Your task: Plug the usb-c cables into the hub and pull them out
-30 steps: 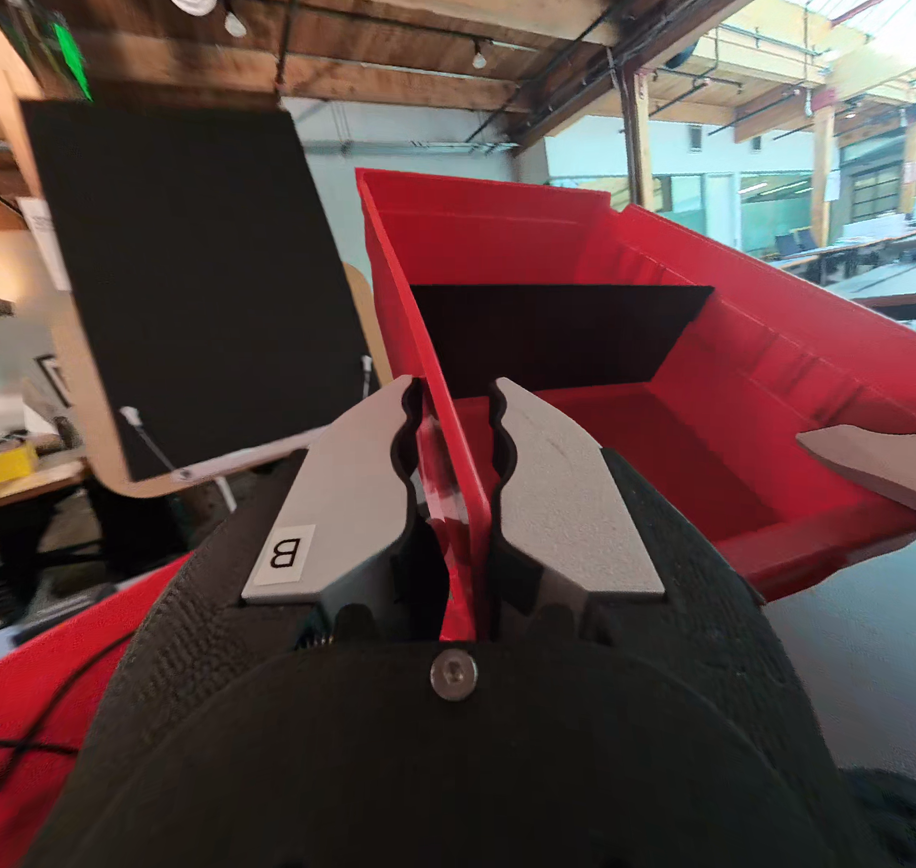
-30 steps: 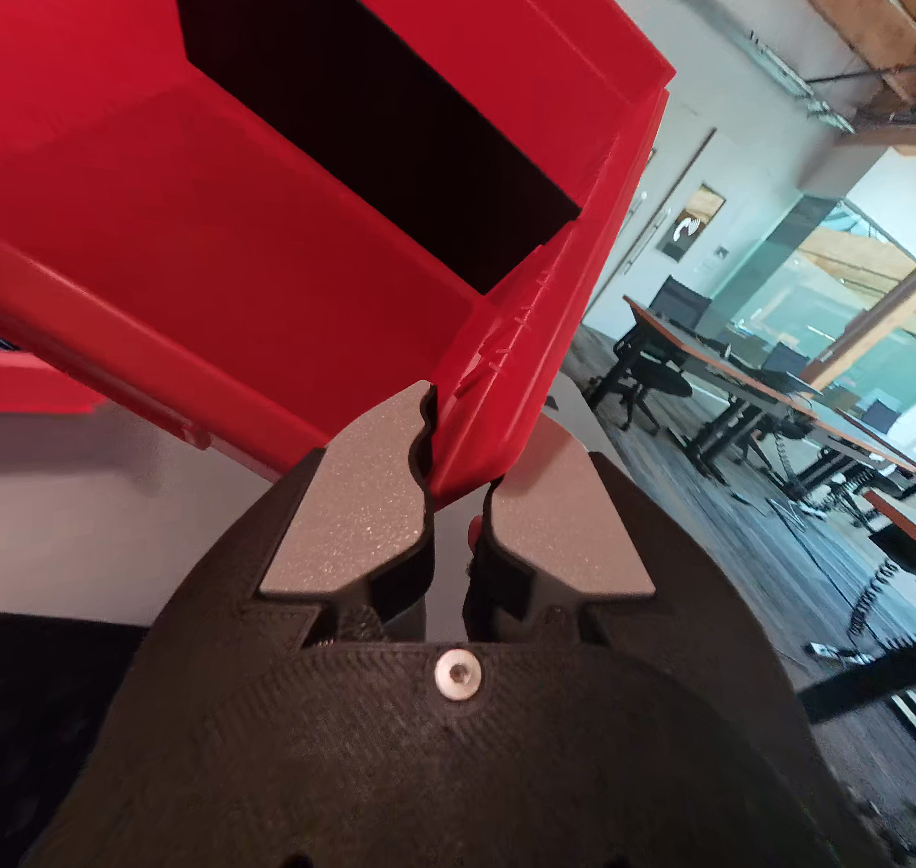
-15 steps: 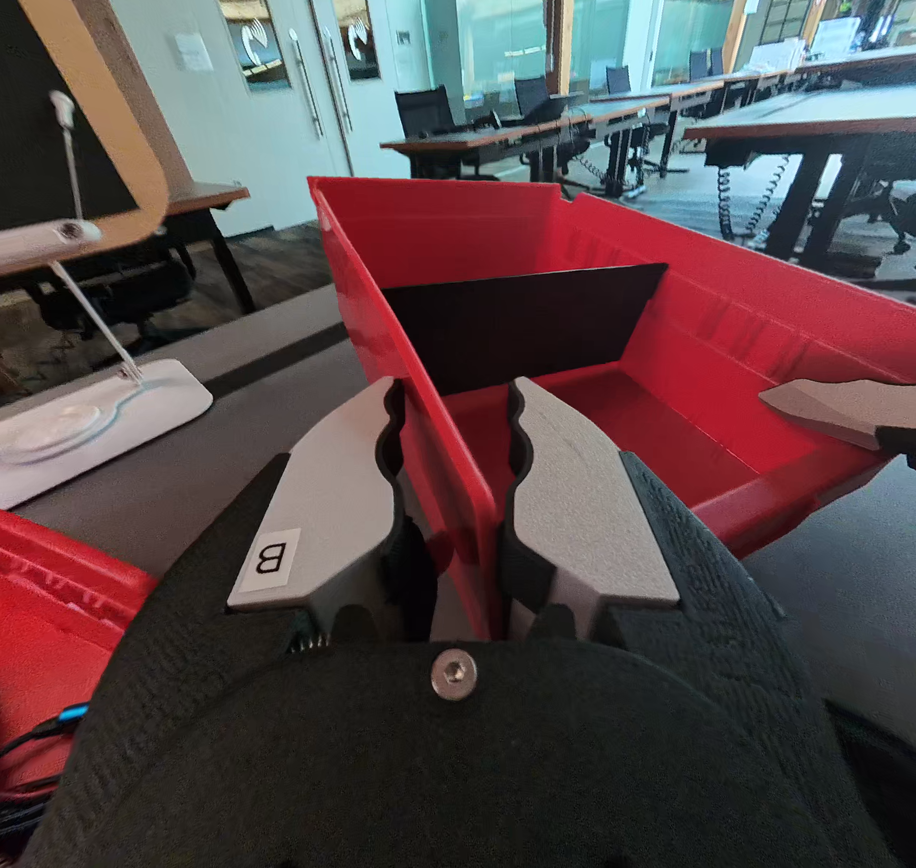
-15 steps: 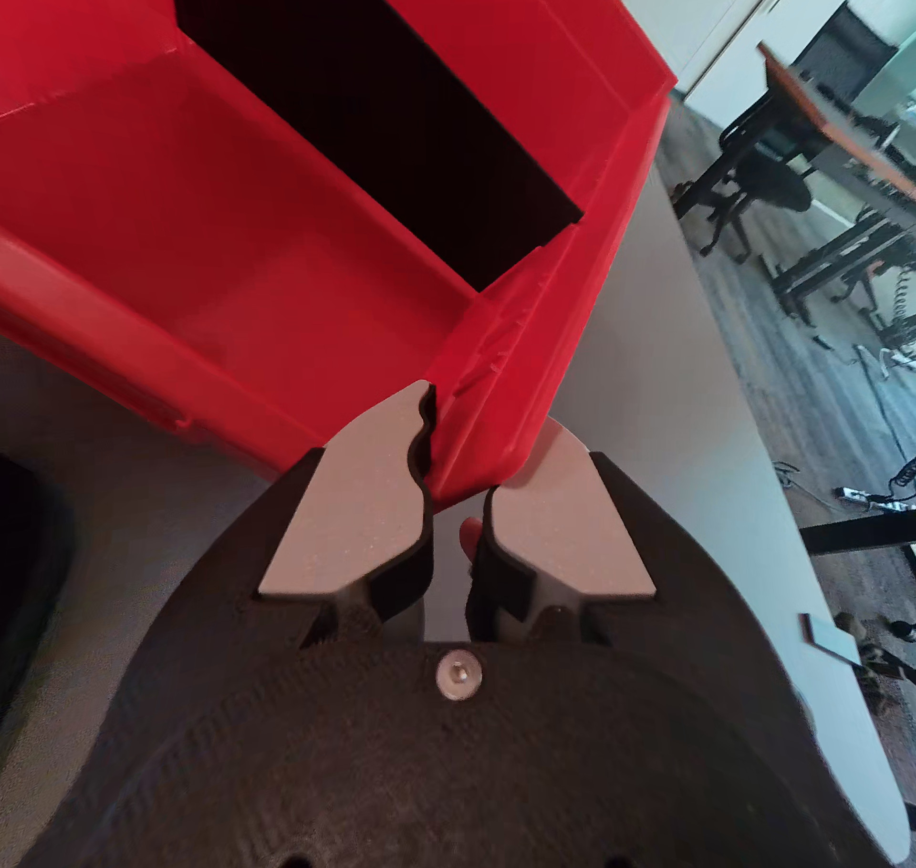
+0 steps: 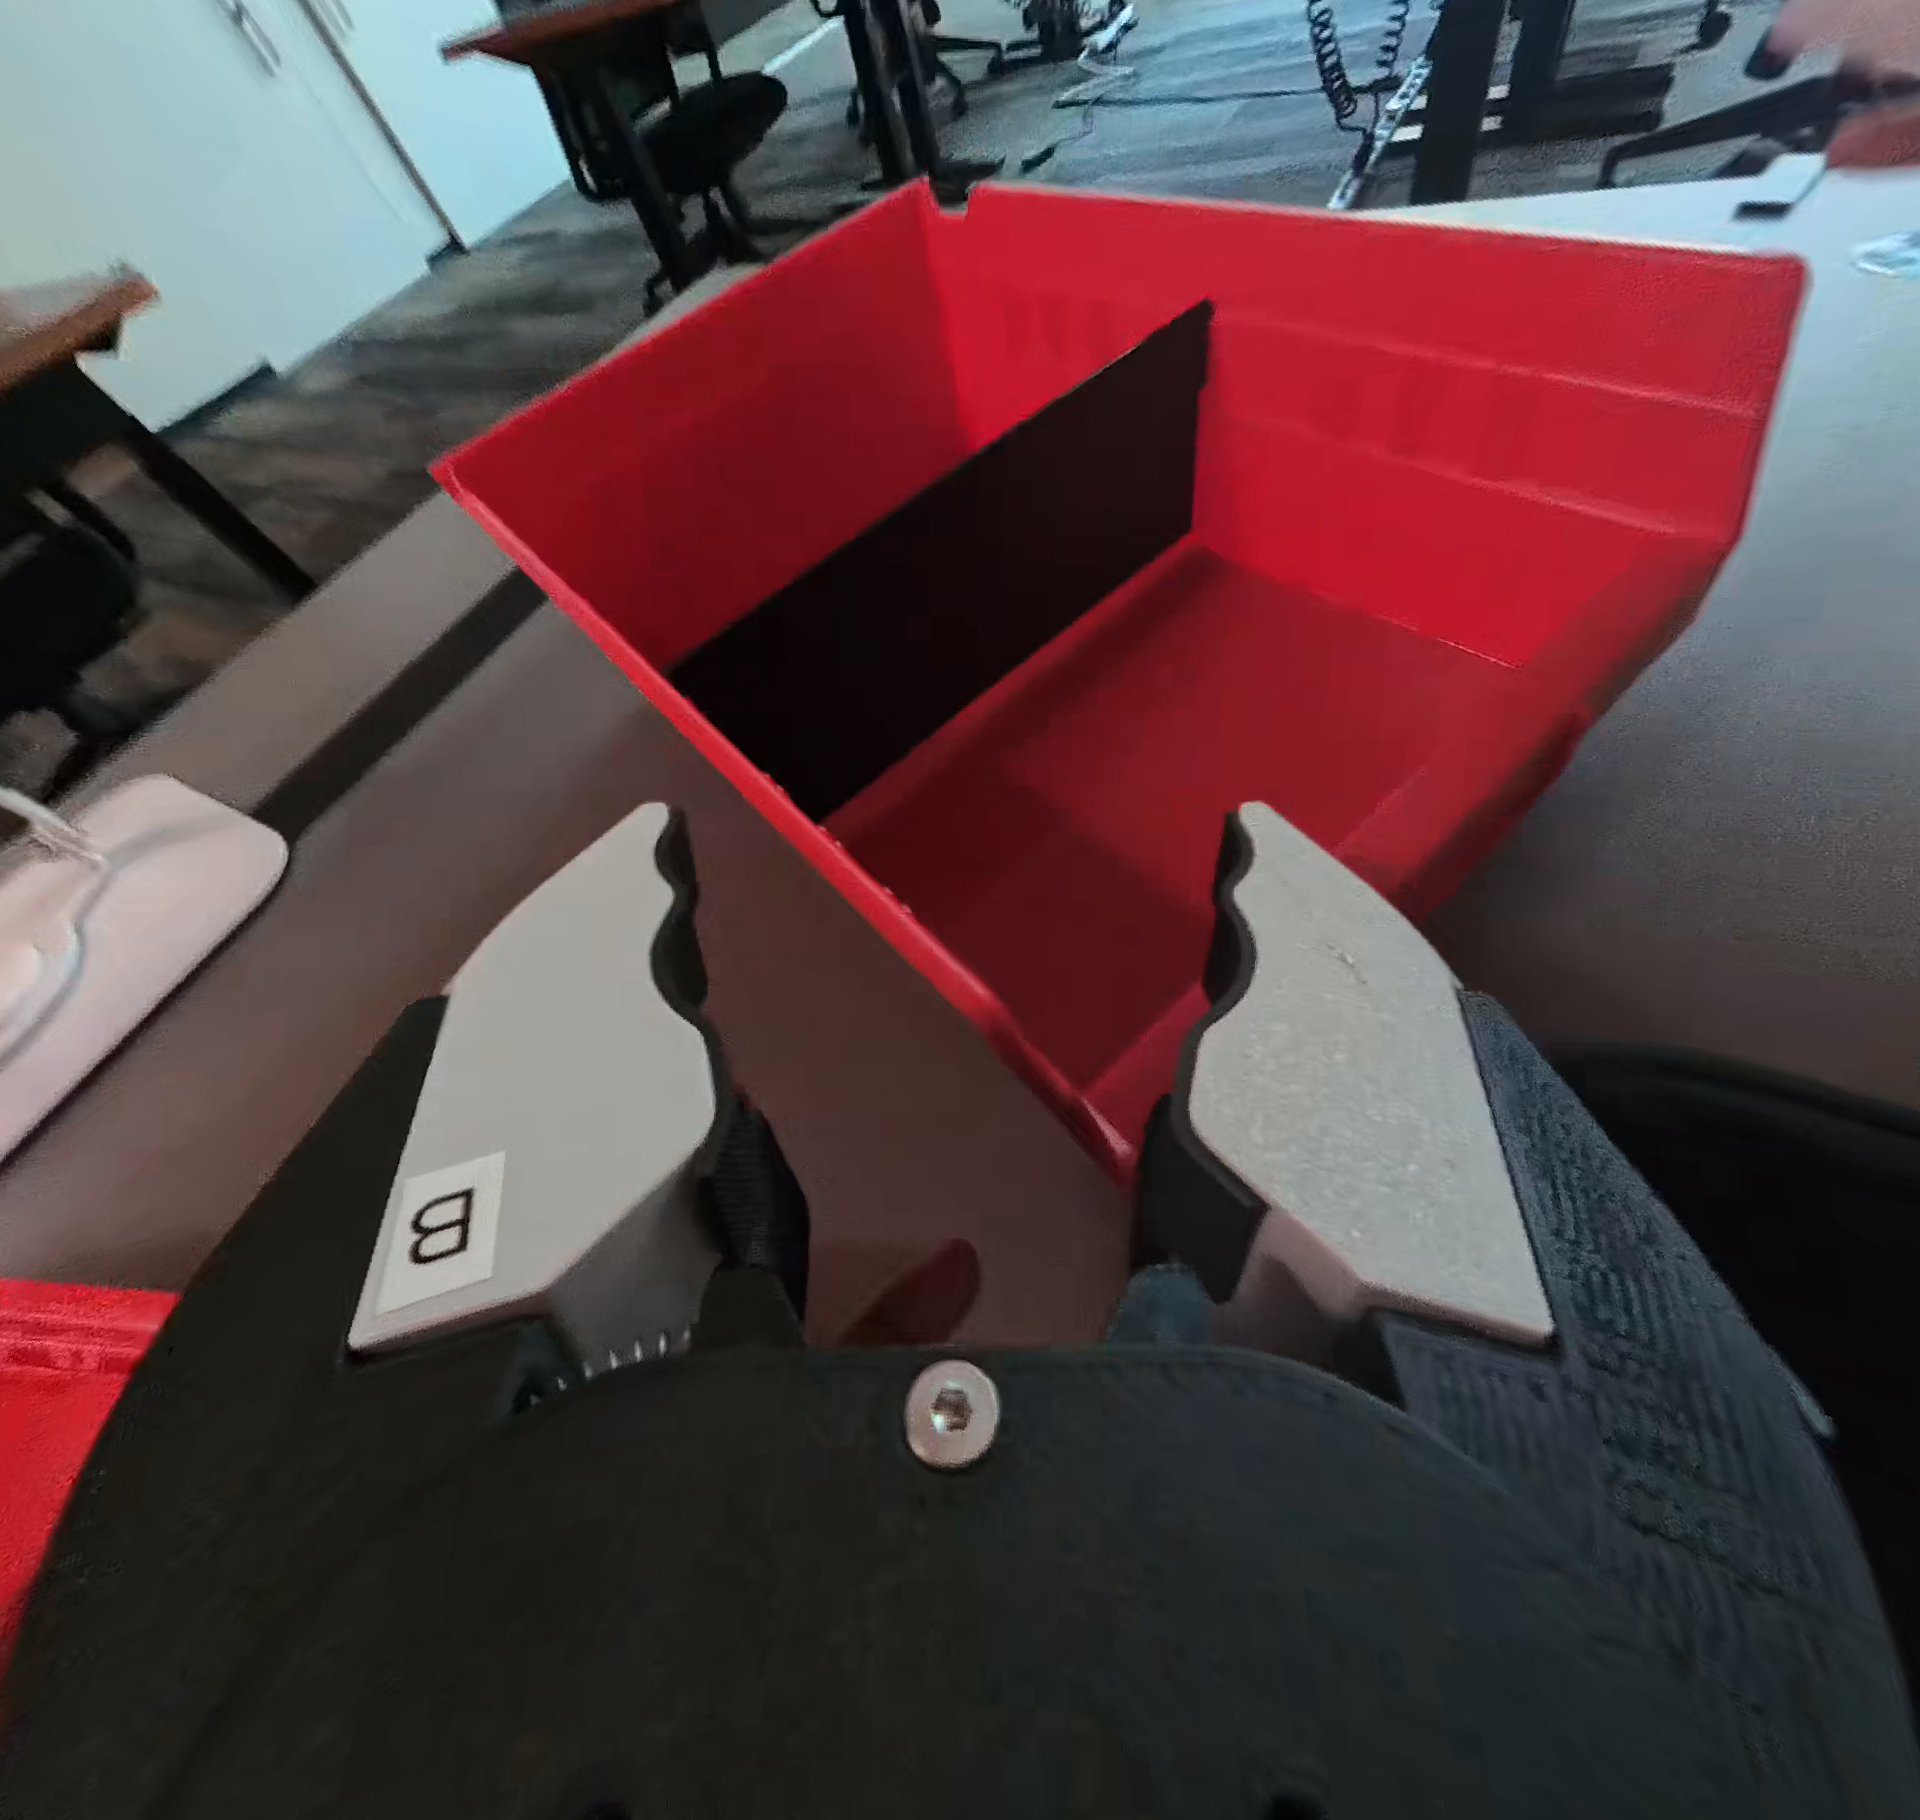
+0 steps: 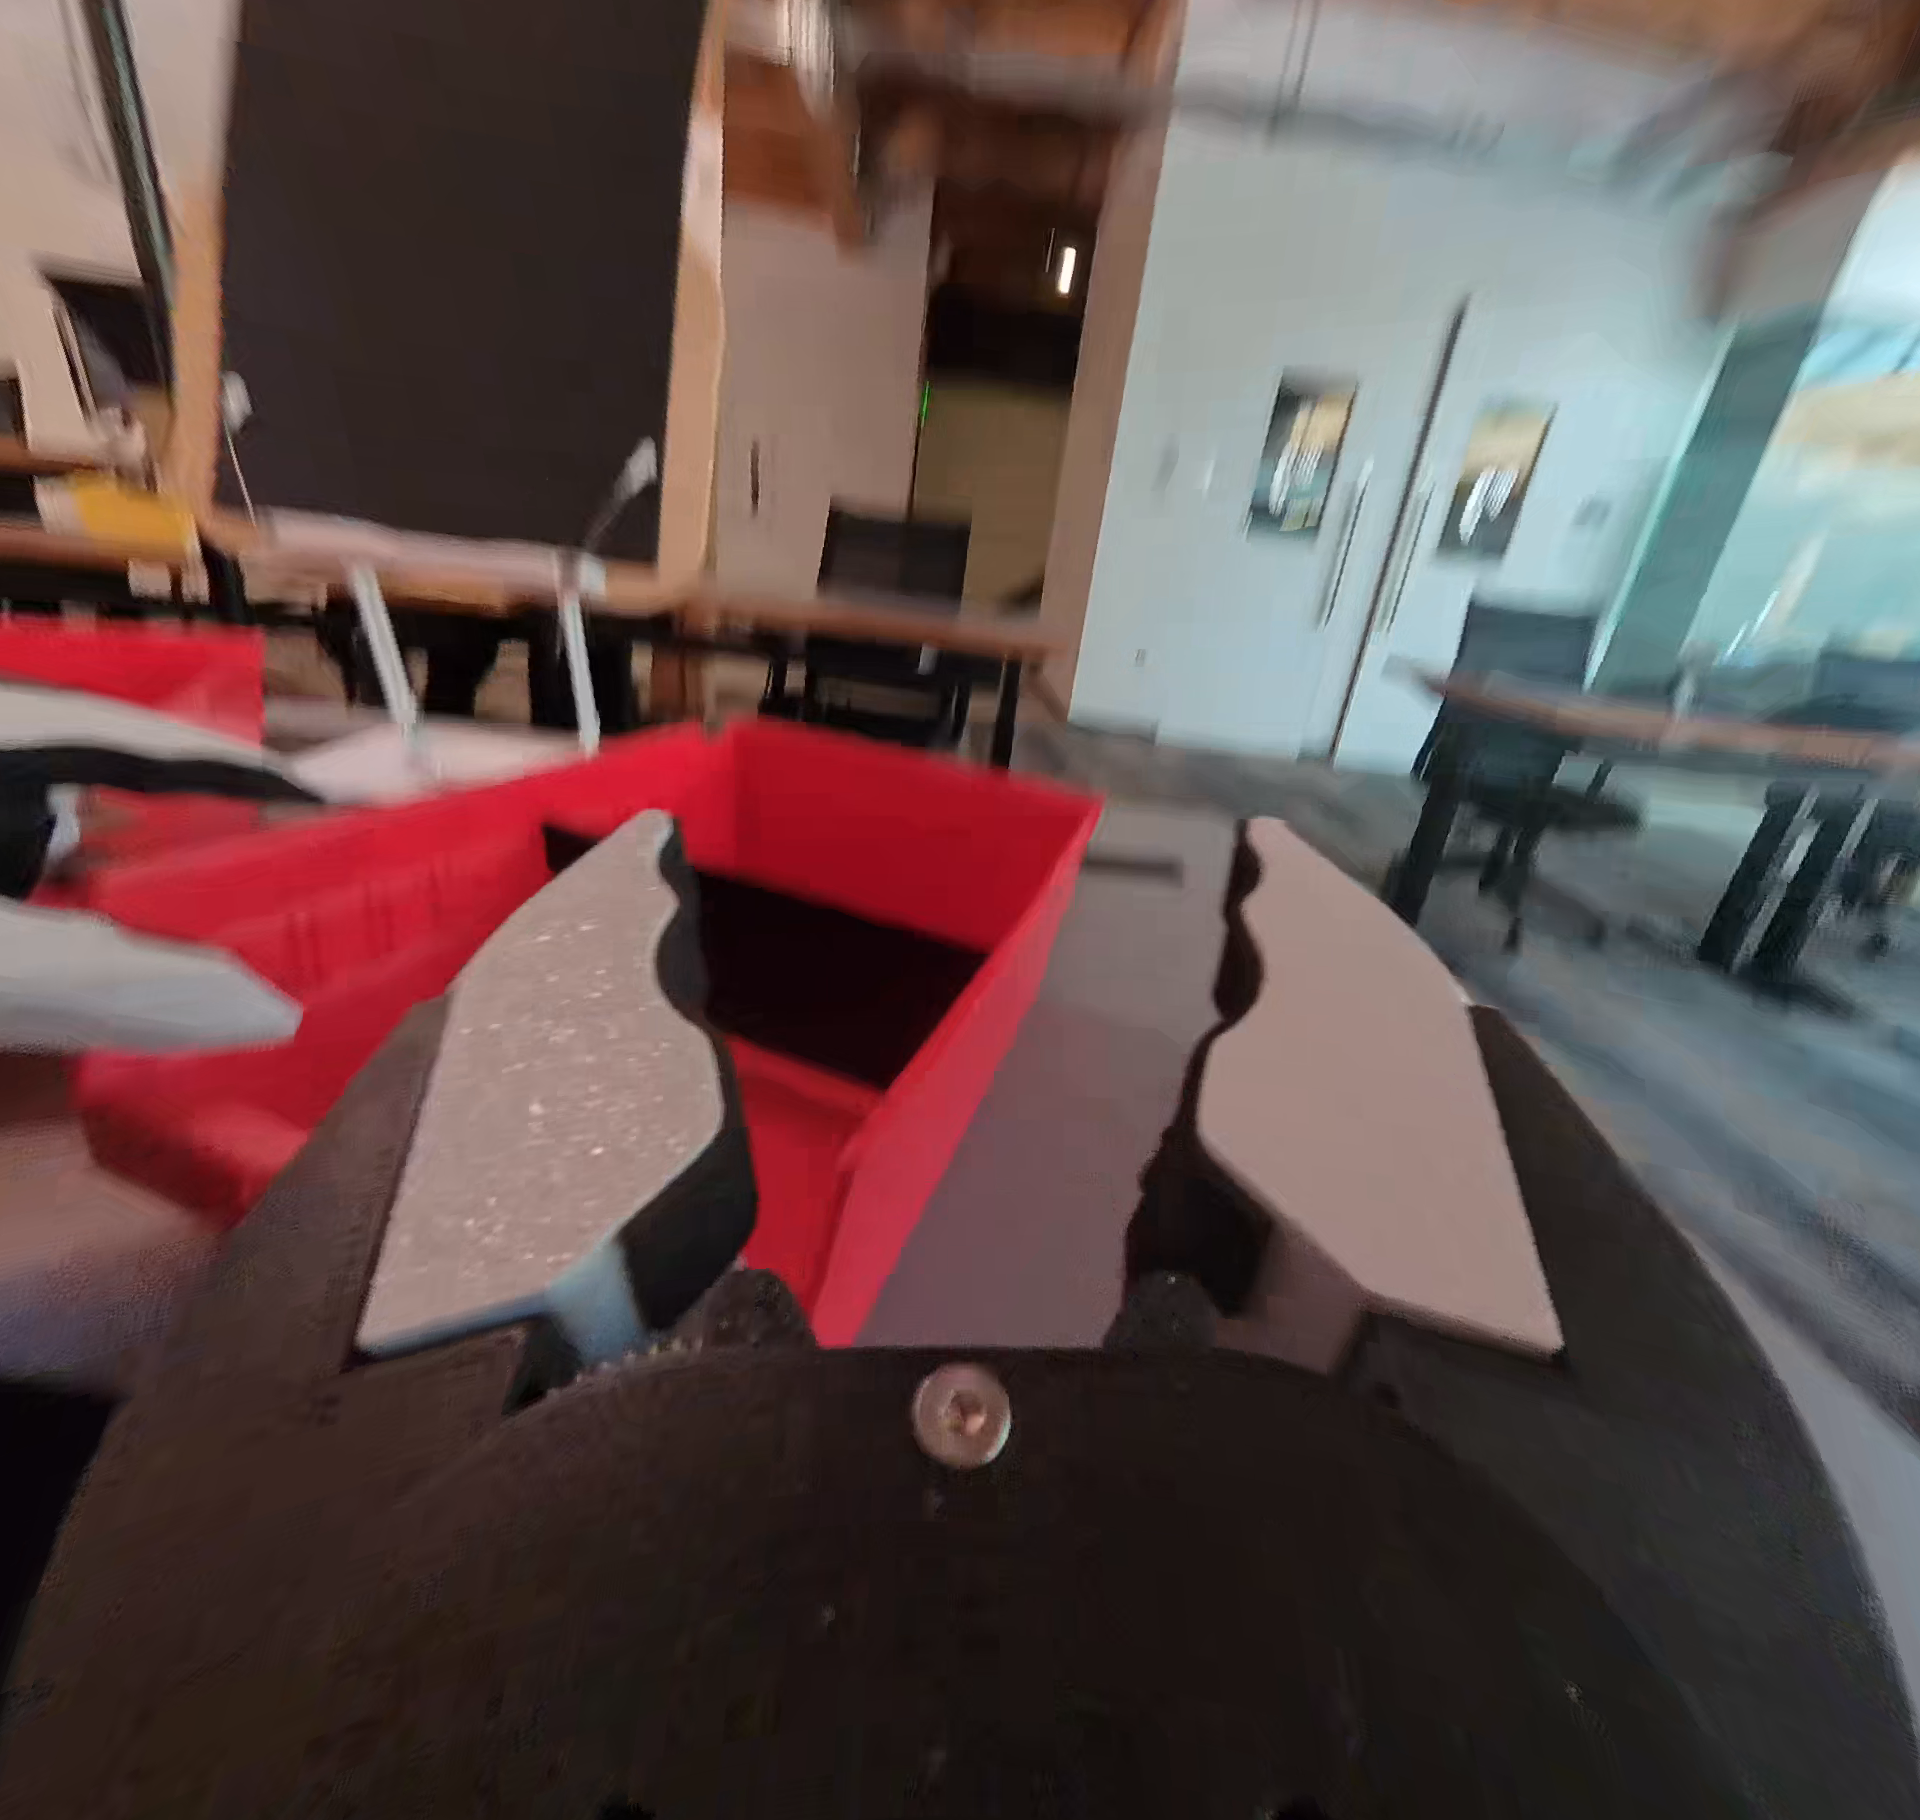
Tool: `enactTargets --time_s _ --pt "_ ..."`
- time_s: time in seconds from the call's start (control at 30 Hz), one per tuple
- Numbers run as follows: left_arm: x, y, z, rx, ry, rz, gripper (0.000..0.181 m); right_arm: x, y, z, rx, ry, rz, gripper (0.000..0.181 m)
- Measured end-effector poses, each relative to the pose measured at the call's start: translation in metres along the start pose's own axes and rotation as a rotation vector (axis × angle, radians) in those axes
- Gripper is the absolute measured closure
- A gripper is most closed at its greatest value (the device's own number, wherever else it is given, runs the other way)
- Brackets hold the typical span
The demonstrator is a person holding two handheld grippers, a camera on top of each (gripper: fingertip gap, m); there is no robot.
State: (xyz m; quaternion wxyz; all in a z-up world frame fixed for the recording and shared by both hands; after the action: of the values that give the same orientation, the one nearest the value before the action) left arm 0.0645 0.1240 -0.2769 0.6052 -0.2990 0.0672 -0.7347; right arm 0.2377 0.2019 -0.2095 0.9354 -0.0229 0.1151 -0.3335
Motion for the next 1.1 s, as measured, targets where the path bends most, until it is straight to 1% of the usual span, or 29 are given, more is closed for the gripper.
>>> enactTargets --time_s 0.03,0.07,0.1,0.13,0.17,0.2,0.23,0.3,0.37,0.43,0.5,0.57,0.67,0.7,0.73,0.8,0.83,0.93,1.0,1.03,1.07,1.1 --pt "0.005 0.000 0.003 -0.035 0.010 -0.003 0.084 0.005 -0.003 0.020 0.017 0.109 0.006 0.074" --pt "0.010 -0.001 0.003 -0.061 0.005 -0.003 0.079 0.011 -0.008 0.038 0.031 0.213 0.018 0.067" --pt "0.015 -0.002 0.001 -0.076 -0.011 -0.001 0.074 0.017 -0.016 0.054 0.042 0.304 0.040 0.060" --pt "0.019 -0.004 -0.001 -0.082 -0.025 0.005 0.069 0.021 -0.025 0.064 0.047 0.363 0.066 0.054" --pt "0.022 -0.005 -0.003 -0.085 -0.033 0.009 0.066 0.021 -0.034 0.068 0.050 0.375 0.094 0.046" --pt "0.025 -0.005 -0.005 -0.090 -0.040 0.011 0.062 0.018 -0.044 0.067 0.060 0.352 0.124 0.038" --pt "0.027 -0.005 -0.008 -0.098 -0.055 0.016 0.057 0.013 -0.055 0.061 0.088 0.305 0.159 0.036" --pt "0.033 -0.007 -0.013 -0.126 -0.096 0.035 0.051 0.003 -0.078 0.038 0.211 0.168 0.230 0.036" --pt "0.040 -0.008 -0.016 -0.154 -0.128 0.050 0.050 -0.005 -0.095 0.005 0.409 0.003 0.268 0.036" --pt "0.046 -0.013 -0.025 -0.162 -0.189 0.081 0.050 -0.011 -0.106 -0.032 0.574 -0.170 0.303 0.036" --pt "0.050 -0.018 -0.039 -0.166 -0.268 0.096 0.050 -0.013 -0.116 -0.064 0.631 -0.301 0.353 0.047" --pt "0.053 -0.020 -0.053 -0.161 -0.338 0.088 0.050 -0.015 -0.125 -0.087 0.646 -0.391 0.385 0.058" --pt "0.061 -0.026 -0.071 -0.172 -0.419 0.105 0.051 -0.016 -0.131 -0.118 0.724 -0.509 0.402 0.069" --pt "0.066 -0.027 -0.078 -0.189 -0.446 0.106 0.054 -0.018 -0.131 -0.126 0.749 -0.532 0.389 0.076" --pt "0.071 -0.029 -0.085 -0.212 -0.475 0.104 0.064 -0.020 -0.132 -0.130 0.766 -0.533 0.381 0.082" --pt "0.083 -0.029 -0.100 -0.244 -0.529 0.065 0.096 -0.023 -0.135 -0.136 0.790 -0.533 0.373 0.093" --pt "0.090 -0.031 -0.108 -0.257 -0.552 0.057 0.107 -0.024 -0.135 -0.138 0.798 -0.537 0.361 0.098" --pt "0.106 -0.039 -0.128 -0.300 -0.627 0.054 0.115 -0.026 -0.134 -0.145 0.798 -0.578 0.330 0.110" --pt "0.116 -0.045 -0.139 -0.358 -0.695 0.079 0.128 -0.025 -0.133 -0.147 0.817 -0.609 0.318 0.120" --pt "0.123 -0.051 -0.144 -0.402 -0.748 0.106 0.137 -0.025 -0.133 -0.148 0.834 -0.614 0.316 0.124" --pt "0.127 -0.051 -0.150 -0.420 -0.774 0.093 0.139 -0.024 -0.134 -0.149 0.856 -0.612 0.319 0.129" --pt "0.128 -0.049 -0.154 -0.404 -0.773 0.071 0.147 -0.023 -0.135 -0.149 0.884 -0.606 0.325 0.133"
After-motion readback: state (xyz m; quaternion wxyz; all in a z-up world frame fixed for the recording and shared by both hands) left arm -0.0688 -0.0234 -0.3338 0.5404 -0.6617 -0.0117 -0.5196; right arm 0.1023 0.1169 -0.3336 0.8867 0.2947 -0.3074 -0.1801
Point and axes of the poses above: each gripper's, where its closed fingertips meet, x back along the fingers, z out of its top, y = z × x across the jaws, the point moved 1 cm from there along x, back along the fingers, and after that the axes turned 14 degrees about -x, right-handed, at the moved point
